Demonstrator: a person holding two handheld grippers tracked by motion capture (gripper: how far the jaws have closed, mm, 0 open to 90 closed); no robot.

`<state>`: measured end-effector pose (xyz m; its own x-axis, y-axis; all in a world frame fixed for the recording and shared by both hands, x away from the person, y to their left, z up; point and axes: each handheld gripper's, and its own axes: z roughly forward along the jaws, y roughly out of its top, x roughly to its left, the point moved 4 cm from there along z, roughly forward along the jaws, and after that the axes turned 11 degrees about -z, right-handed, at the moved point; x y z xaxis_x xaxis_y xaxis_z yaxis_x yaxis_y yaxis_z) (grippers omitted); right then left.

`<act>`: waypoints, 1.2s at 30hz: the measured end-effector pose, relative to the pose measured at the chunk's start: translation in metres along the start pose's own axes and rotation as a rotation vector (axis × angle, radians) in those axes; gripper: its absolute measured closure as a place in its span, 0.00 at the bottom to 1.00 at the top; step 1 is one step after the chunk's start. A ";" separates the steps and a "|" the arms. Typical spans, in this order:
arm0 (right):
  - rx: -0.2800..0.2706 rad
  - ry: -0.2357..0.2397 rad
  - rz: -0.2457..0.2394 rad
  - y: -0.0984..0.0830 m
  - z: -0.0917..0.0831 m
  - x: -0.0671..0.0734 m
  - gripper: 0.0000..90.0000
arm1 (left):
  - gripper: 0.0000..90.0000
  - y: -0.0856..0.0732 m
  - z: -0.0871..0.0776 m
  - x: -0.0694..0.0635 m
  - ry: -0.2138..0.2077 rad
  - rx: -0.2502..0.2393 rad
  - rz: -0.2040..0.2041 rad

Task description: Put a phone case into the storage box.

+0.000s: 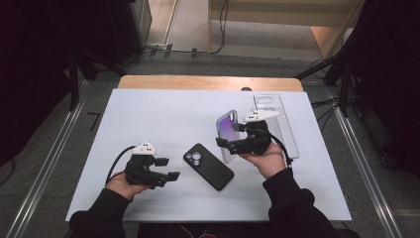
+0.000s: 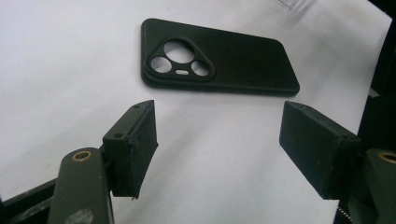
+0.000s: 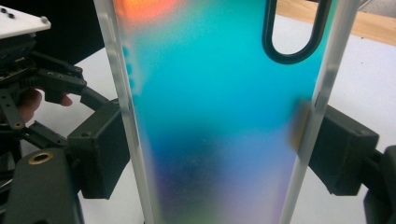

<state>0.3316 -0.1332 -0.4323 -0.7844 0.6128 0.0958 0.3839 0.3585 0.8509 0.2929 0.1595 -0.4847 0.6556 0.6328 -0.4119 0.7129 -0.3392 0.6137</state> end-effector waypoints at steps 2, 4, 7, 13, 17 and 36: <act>-0.001 0.000 -0.006 0.002 -0.004 -0.001 0.17 | 0.31 -0.001 -0.001 0.001 0.010 -0.003 -0.004; -0.002 -0.003 -0.014 0.004 -0.007 -0.001 0.17 | 0.31 -0.002 -0.002 0.001 0.015 -0.004 -0.008; -0.008 -0.005 -0.008 0.006 -0.011 -0.003 0.17 | 0.31 -0.003 -0.003 0.002 0.028 -0.009 -0.013; -0.014 -0.026 0.002 0.008 -0.017 -0.009 0.17 | 0.31 -0.003 -0.004 0.003 0.034 -0.008 -0.021; -0.022 -0.043 0.015 0.008 -0.023 -0.014 0.17 | 0.31 -0.003 -0.005 0.004 0.031 -0.010 -0.033; -0.063 -0.153 0.064 0.007 -0.051 -0.045 0.17 | 0.31 -0.006 -0.009 0.005 0.043 -0.029 -0.050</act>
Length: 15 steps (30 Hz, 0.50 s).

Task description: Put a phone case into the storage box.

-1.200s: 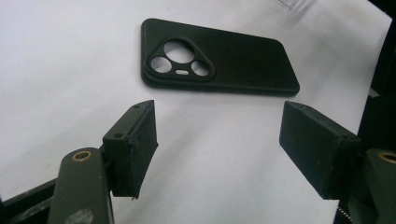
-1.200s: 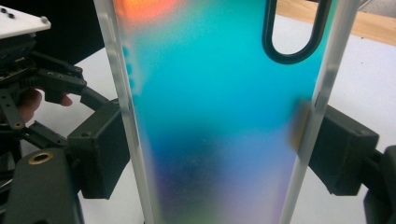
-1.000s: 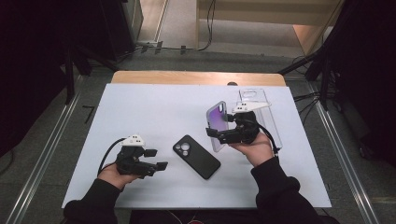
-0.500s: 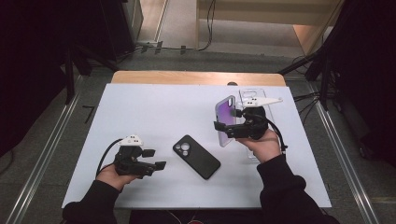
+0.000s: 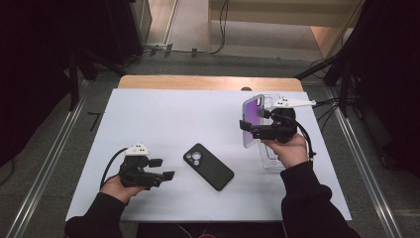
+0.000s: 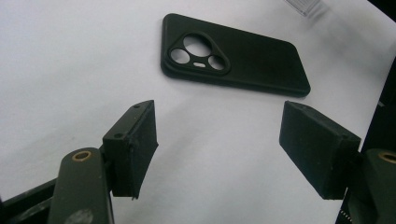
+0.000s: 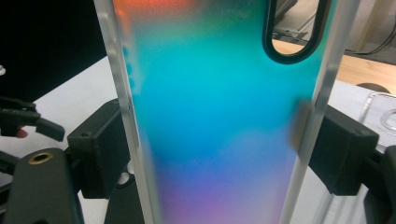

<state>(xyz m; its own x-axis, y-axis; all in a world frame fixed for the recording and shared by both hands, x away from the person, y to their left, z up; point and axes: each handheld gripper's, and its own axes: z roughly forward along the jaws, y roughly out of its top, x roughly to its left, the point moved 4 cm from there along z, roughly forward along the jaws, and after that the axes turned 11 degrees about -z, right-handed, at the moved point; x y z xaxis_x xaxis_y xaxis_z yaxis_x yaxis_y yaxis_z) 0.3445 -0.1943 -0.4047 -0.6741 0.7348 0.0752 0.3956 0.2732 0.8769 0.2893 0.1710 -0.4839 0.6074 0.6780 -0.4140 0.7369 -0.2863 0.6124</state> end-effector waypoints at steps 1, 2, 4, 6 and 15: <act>-0.003 -0.006 0.003 0.000 -0.001 -0.002 0.17 | 0.31 0.000 0.000 0.000 0.001 0.004 0.002; -0.003 -0.011 0.010 -0.001 -0.002 -0.004 0.17 | 0.31 -0.001 0.000 0.000 0.002 0.004 0.002; -0.008 -0.023 0.023 -0.001 -0.004 -0.009 0.17 | 0.31 -0.001 0.000 0.000 0.001 0.004 0.001; -0.008 -0.037 0.033 -0.002 -0.006 -0.013 0.17 | 0.31 -0.001 -0.001 0.000 0.003 0.002 -0.001; 0.010 -0.109 0.047 -0.007 -0.013 -0.029 0.17 | 0.31 -0.002 -0.001 0.001 0.003 0.005 -0.003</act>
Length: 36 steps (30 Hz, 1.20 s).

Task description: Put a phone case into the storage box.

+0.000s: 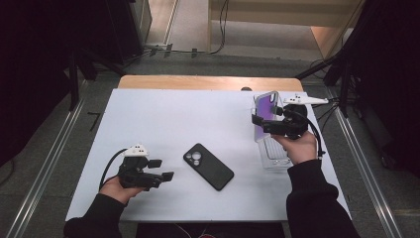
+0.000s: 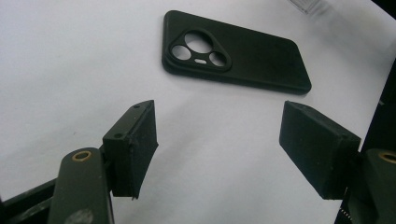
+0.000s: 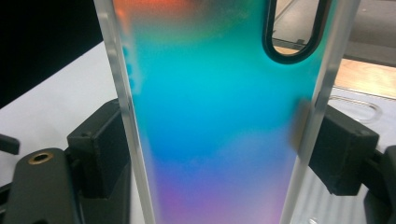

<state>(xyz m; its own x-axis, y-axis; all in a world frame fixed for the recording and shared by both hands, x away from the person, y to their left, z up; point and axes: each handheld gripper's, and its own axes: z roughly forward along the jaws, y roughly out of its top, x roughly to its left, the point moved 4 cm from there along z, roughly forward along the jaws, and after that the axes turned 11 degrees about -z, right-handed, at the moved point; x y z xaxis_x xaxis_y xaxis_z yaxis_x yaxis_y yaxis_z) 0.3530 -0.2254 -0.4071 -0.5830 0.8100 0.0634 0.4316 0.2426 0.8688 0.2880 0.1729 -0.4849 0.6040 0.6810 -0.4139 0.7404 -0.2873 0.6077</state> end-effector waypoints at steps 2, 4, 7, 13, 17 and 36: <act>-0.001 -0.009 0.009 -0.001 -0.002 -0.004 0.17 | 0.31 0.000 0.000 0.000 0.001 0.003 0.000; 0.000 -0.026 0.019 -0.002 -0.004 -0.008 0.17 | 0.31 0.000 0.000 0.000 0.001 0.002 -0.002; 0.002 -0.048 0.034 -0.004 -0.006 -0.014 0.17 | 0.31 0.000 0.001 0.000 0.000 0.005 -0.001; 0.003 -0.086 0.060 -0.009 -0.008 -0.026 0.17 | 0.31 0.000 0.001 0.000 -0.004 0.004 -0.005; -0.003 -0.111 0.075 -0.010 -0.004 -0.033 0.17 | 0.31 0.000 0.001 0.001 -0.004 0.004 -0.005; 0.032 -0.179 0.104 -0.005 0.025 -0.056 0.17 | 0.31 0.000 0.001 0.003 0.002 -0.002 -0.010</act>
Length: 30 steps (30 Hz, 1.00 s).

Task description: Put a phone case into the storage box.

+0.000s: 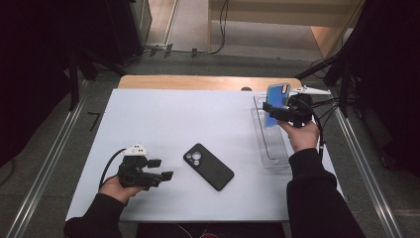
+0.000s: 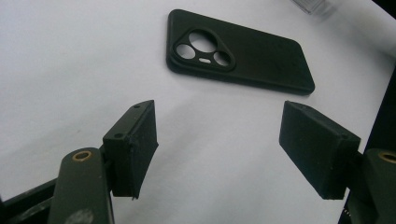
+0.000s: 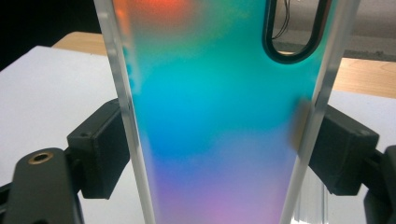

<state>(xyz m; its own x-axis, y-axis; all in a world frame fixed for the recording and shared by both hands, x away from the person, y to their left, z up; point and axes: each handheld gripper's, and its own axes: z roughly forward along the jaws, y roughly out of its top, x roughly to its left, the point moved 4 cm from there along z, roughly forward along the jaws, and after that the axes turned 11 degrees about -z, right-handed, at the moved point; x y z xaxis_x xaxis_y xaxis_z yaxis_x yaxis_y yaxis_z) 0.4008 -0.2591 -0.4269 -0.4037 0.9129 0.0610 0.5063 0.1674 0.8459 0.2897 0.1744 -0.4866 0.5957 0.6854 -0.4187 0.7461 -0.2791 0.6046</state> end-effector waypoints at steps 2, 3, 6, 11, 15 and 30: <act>-0.005 0.003 0.004 0.003 0.003 -0.001 0.17 | 0.31 0.000 0.000 0.000 -0.001 0.000 -0.002; -0.002 -0.002 0.000 0.004 0.005 -0.002 0.17 | 0.31 0.000 0.000 0.000 -0.001 0.000 -0.002; 0.007 -0.029 -0.027 0.011 0.009 -0.004 0.17 | 0.31 0.000 0.000 0.001 -0.005 -0.004 -0.003; 0.014 -0.021 0.009 0.016 0.018 -0.011 0.17 | 0.31 0.000 0.000 0.002 -0.003 -0.002 -0.007; 0.033 -0.047 0.019 0.015 0.028 -0.019 0.17 | 0.31 0.000 0.000 0.001 -0.005 -0.004 -0.006; 0.061 -0.103 0.035 0.024 0.056 -0.037 0.17 | 0.31 0.000 0.000 0.002 -0.005 -0.001 -0.002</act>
<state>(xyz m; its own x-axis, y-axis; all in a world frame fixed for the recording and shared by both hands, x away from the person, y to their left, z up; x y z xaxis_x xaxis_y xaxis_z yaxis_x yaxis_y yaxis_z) 0.4705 -0.2675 -0.4382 -0.3059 0.9515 0.0322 0.5653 0.1543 0.8103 0.2908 0.1754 -0.4871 0.5955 0.6824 -0.4239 0.7473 -0.2768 0.6042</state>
